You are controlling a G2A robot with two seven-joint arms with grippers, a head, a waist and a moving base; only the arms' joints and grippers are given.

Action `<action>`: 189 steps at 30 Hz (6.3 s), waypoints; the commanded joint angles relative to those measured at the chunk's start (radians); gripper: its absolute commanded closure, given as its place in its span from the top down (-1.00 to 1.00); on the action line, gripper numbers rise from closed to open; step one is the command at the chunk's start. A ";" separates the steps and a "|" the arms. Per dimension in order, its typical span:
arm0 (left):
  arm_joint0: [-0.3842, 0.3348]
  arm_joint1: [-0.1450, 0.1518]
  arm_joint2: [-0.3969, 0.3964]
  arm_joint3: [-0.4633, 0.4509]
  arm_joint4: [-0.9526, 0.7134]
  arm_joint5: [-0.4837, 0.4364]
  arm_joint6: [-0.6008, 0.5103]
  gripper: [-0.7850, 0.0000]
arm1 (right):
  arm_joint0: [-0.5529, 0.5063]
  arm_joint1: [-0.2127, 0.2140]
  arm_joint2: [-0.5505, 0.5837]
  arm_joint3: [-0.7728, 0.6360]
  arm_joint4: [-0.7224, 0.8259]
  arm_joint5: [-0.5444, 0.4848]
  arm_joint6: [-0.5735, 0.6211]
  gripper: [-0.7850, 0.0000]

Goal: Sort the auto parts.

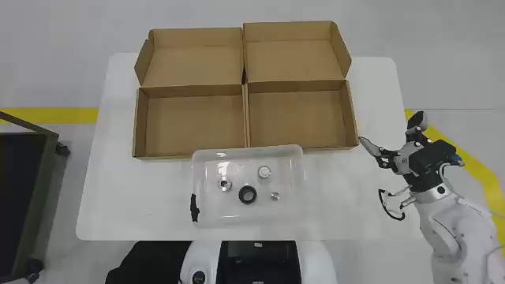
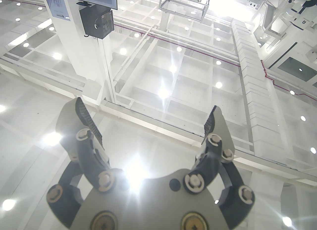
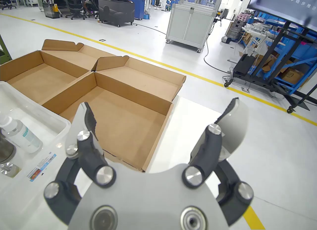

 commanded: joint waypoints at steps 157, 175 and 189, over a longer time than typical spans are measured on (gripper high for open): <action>0.000 0.000 0.000 0.000 0.000 0.000 0.000 1.00 | 0.402 0.035 -0.540 0.091 0.500 -0.129 0.041 -1.00; 0.000 0.000 0.000 0.000 0.000 0.000 0.000 1.00 | 0.398 0.022 -0.500 0.040 0.689 -0.069 -0.029 -1.00; 0.000 0.000 0.000 0.000 0.000 0.000 0.000 1.00 | 0.407 0.014 -0.527 0.059 0.646 -0.076 0.015 -1.00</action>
